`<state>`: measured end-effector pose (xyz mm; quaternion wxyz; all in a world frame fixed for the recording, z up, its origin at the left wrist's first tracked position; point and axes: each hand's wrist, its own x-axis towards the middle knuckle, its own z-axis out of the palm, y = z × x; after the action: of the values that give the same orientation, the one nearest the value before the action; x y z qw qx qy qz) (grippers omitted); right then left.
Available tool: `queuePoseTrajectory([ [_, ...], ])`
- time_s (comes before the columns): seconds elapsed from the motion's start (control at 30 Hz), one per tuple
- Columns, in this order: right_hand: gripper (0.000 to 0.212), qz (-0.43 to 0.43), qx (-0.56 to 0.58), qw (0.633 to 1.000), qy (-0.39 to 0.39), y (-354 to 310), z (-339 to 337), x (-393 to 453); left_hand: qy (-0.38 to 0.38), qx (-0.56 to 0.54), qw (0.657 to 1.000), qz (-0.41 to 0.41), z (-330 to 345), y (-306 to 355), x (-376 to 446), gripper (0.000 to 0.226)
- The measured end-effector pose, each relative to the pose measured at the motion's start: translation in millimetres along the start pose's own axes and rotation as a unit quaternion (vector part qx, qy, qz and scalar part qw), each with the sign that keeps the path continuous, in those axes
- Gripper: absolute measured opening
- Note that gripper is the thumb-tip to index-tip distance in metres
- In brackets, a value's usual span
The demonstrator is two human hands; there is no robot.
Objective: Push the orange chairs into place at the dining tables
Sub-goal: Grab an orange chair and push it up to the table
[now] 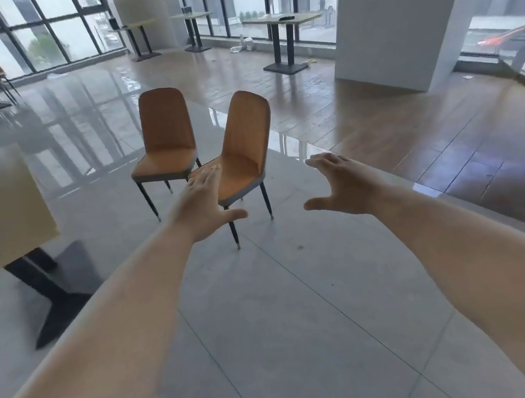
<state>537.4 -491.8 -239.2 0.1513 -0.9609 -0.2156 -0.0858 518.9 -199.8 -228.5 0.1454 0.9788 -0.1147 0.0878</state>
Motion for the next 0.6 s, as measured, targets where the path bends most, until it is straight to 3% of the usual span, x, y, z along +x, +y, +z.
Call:
queuePoseTrajectory([
  [0.33, 0.092, 0.020, 0.015, 0.999, -0.036, 137, 51, 156, -0.051, -0.018, 0.999, -0.004, 84, -22, 188, 0.107],
  [0.6, 0.092, -0.025, 0.032, 0.996, -0.085, 286, 71, 317, -0.056, -0.044, 0.994, -0.087, 157, -13, 354, 0.107],
])
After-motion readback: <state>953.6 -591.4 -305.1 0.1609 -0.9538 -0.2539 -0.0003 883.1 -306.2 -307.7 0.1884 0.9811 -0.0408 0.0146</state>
